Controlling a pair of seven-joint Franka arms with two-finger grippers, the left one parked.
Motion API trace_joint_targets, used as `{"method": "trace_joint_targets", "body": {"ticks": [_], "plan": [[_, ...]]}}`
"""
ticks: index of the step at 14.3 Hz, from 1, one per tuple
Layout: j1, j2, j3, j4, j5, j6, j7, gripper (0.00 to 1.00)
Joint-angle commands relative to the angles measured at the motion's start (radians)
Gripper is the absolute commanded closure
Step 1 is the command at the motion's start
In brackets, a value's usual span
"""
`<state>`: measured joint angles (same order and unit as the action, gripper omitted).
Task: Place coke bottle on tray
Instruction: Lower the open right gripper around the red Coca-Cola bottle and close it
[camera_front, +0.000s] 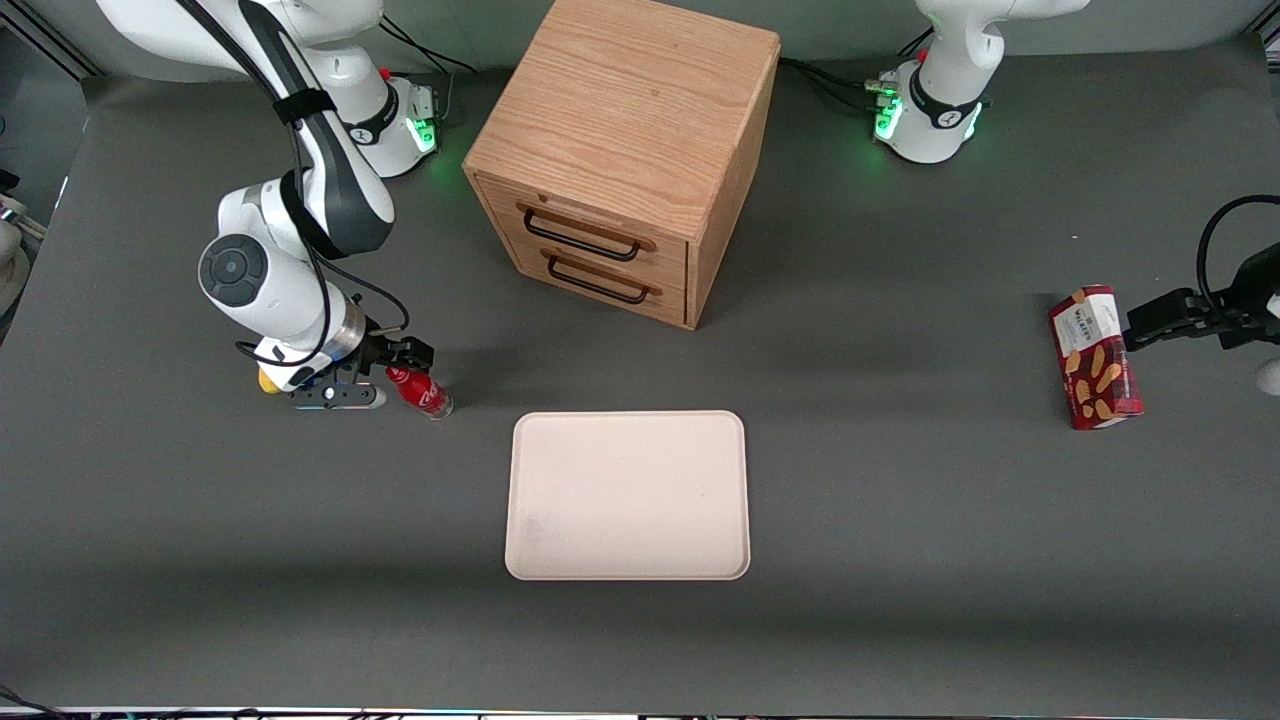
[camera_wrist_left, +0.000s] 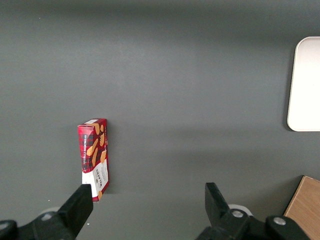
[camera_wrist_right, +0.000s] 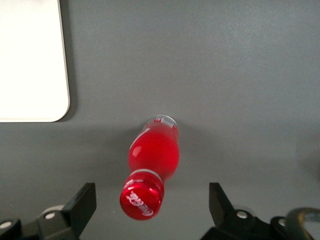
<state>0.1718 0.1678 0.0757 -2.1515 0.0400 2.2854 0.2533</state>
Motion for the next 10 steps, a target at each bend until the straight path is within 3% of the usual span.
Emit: {"method": "trace_joint_targets", "body": {"ticks": [1,6,7,10], "plan": [[0.005,0.025,0.003,-0.001,-0.022,0.052,0.021,0.0],[0.006,0.036,0.003,-0.002,-0.031,0.066,0.021,0.03],[0.006,0.036,0.003,-0.002,-0.032,0.066,0.021,0.1],[0.006,0.035,0.003,-0.002,-0.032,0.066,0.018,0.43]]}}
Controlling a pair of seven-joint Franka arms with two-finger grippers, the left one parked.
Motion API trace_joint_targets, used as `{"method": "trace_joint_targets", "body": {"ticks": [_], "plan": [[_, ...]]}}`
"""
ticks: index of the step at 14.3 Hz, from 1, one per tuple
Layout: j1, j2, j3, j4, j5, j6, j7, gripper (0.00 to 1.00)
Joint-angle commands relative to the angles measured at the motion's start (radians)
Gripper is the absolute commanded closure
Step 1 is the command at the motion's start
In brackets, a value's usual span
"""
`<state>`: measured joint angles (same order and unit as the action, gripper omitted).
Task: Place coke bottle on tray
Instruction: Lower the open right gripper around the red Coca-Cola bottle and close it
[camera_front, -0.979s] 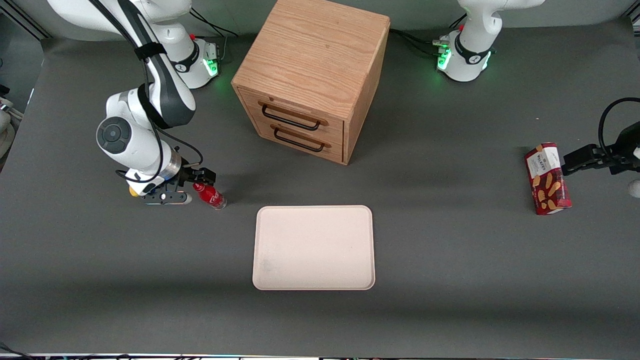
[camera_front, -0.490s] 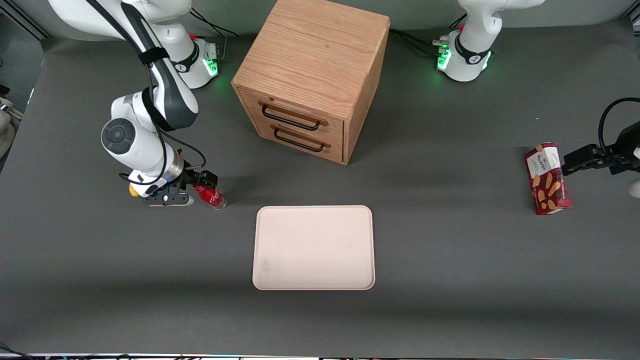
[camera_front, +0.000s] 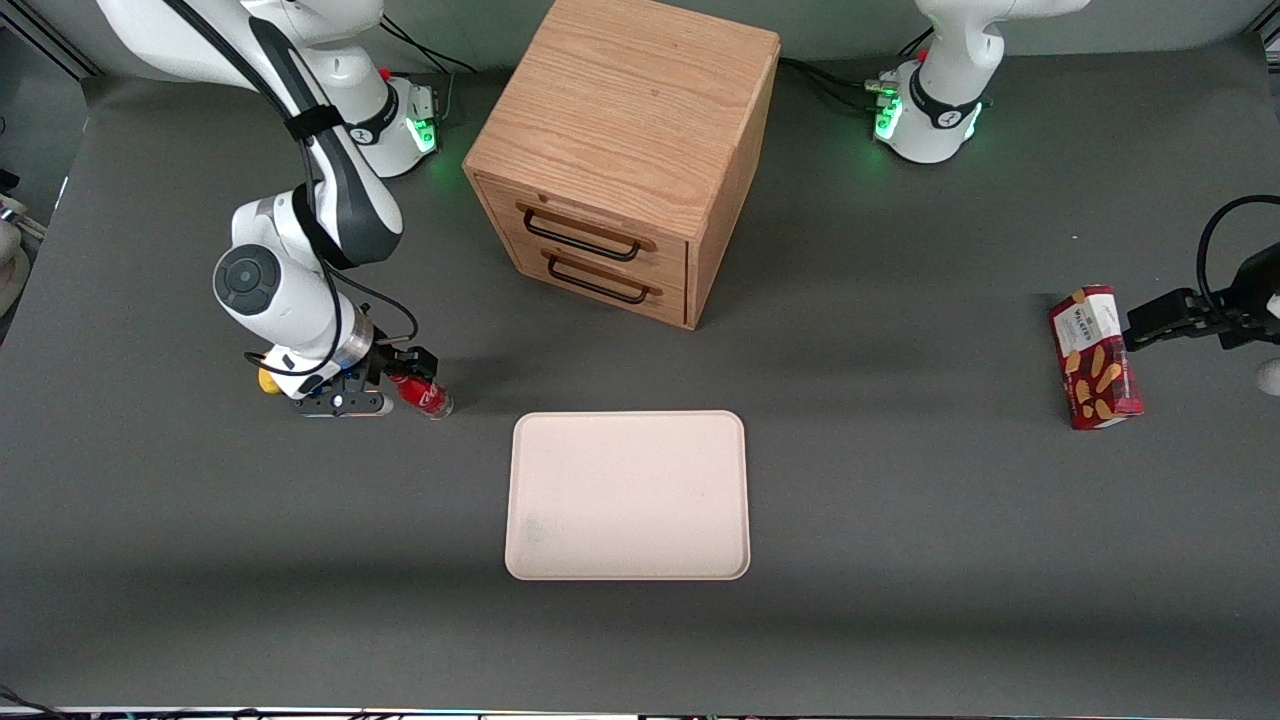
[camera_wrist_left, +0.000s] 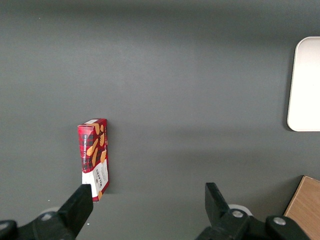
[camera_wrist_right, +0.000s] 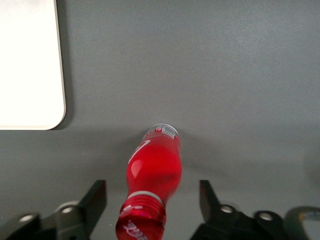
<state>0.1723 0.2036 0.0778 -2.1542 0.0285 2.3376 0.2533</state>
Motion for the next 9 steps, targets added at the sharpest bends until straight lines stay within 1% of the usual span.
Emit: {"method": "trace_joint_targets", "body": {"ticks": [1,2,5,6,9], "plan": [[0.006,-0.001,0.0,0.002,-0.021,0.014,0.018,0.53],[0.006,-0.004,0.0,0.001,-0.021,0.014,0.018,0.65],[0.004,-0.015,0.0,0.002,-0.021,0.014,0.017,0.92],[0.004,-0.015,0.0,0.004,-0.021,0.014,0.017,1.0],[0.004,-0.029,-0.001,0.017,-0.021,0.006,0.012,1.0]]}}
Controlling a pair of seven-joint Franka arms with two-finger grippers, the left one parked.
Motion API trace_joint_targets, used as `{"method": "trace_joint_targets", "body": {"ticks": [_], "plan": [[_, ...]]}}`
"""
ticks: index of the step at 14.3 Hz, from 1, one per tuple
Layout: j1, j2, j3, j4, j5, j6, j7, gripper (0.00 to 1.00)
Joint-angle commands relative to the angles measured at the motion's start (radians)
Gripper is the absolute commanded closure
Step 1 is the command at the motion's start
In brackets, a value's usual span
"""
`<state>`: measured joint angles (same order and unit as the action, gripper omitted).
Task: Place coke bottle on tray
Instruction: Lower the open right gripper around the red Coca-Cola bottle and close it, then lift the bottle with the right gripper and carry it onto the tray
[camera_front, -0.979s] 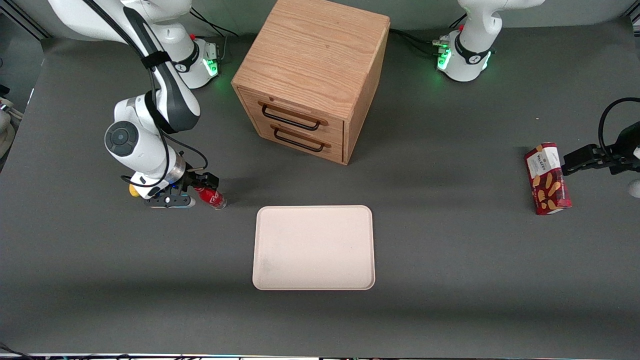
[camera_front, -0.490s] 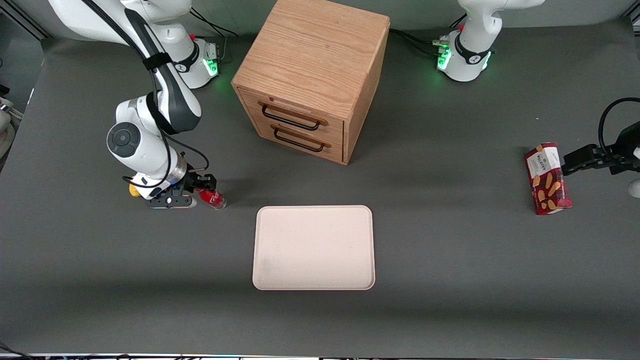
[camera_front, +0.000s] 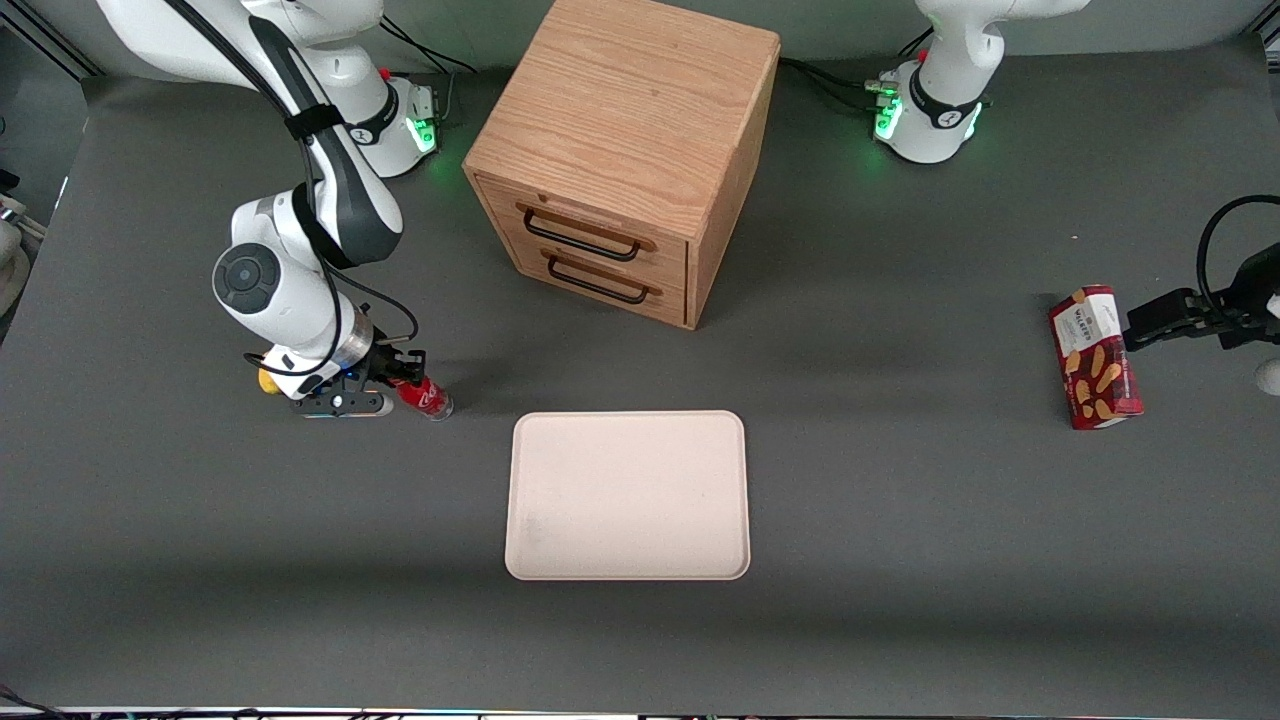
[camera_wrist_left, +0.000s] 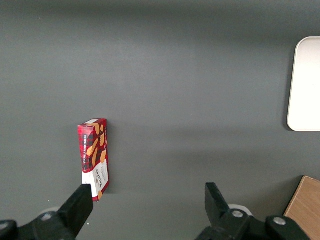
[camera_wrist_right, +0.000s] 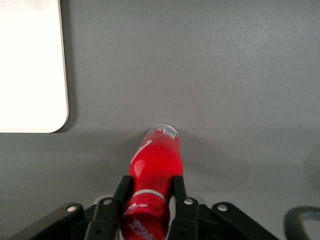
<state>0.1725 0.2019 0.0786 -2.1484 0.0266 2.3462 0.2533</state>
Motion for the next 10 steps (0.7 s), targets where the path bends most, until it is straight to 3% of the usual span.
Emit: {"method": "trace_joint_targets", "body": {"ticks": [1,5,10], "plan": [[0.002,-0.035,-0.002,0.019,-0.019,-0.008,0.011,1.0],[0.001,-0.052,-0.002,0.171,-0.019,-0.227,0.007,1.0],[-0.007,-0.012,-0.008,0.494,-0.017,-0.519,-0.028,1.0]]}}
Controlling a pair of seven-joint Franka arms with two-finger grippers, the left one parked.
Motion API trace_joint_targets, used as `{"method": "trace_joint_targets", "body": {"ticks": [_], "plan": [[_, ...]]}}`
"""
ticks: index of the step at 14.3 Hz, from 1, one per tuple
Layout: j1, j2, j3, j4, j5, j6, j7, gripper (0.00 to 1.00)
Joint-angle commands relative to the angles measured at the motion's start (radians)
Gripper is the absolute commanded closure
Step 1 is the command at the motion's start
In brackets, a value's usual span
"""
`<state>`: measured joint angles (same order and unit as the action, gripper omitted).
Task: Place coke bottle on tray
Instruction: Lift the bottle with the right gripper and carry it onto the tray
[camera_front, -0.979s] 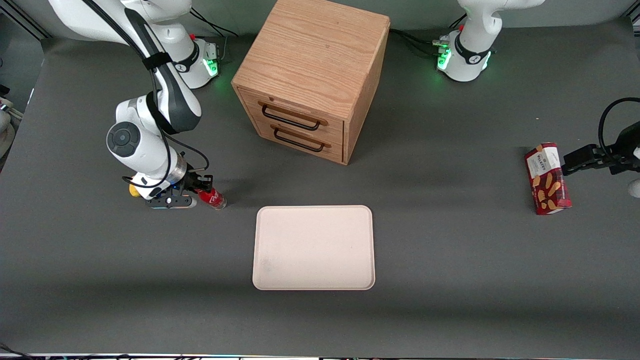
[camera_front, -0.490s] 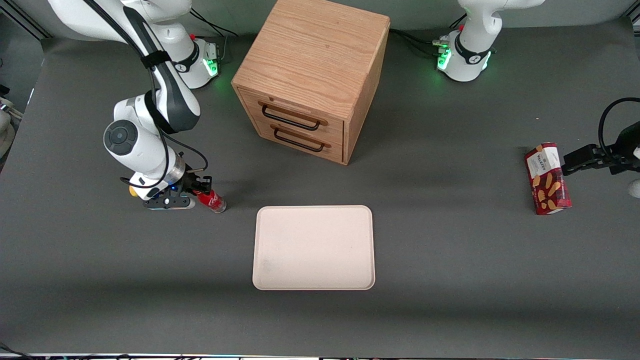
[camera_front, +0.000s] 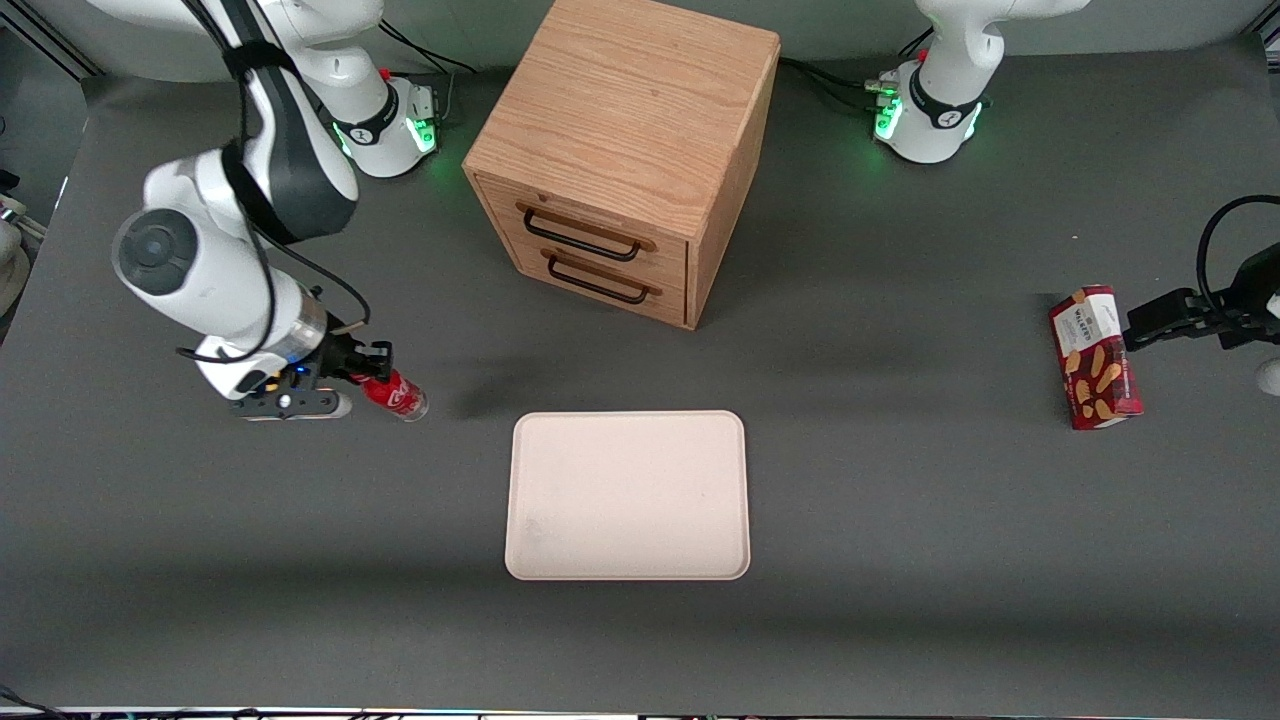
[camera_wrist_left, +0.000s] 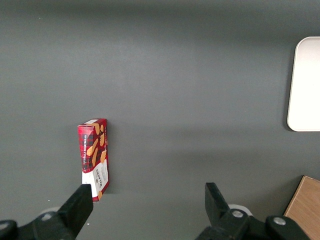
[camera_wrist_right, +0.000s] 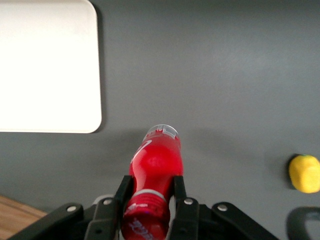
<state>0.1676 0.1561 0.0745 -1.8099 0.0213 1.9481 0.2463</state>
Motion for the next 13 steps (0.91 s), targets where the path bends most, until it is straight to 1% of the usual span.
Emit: {"method": "trace_joint_targets", "body": {"ticks": [1,4,7,10,12,13], "plan": [[-0.002,0.055,-0.004,0.232,-0.011,-0.18,-0.021,1.0],[-0.002,0.134,-0.001,0.473,-0.006,-0.357,-0.021,1.0],[0.0,0.223,0.005,0.692,-0.006,-0.477,-0.019,1.0],[0.0,0.284,0.039,0.789,-0.008,-0.471,-0.018,1.0],[0.0,0.359,0.085,0.875,-0.009,-0.459,0.002,1.0],[0.001,0.384,0.094,0.901,-0.011,-0.448,0.017,1.0]]}}
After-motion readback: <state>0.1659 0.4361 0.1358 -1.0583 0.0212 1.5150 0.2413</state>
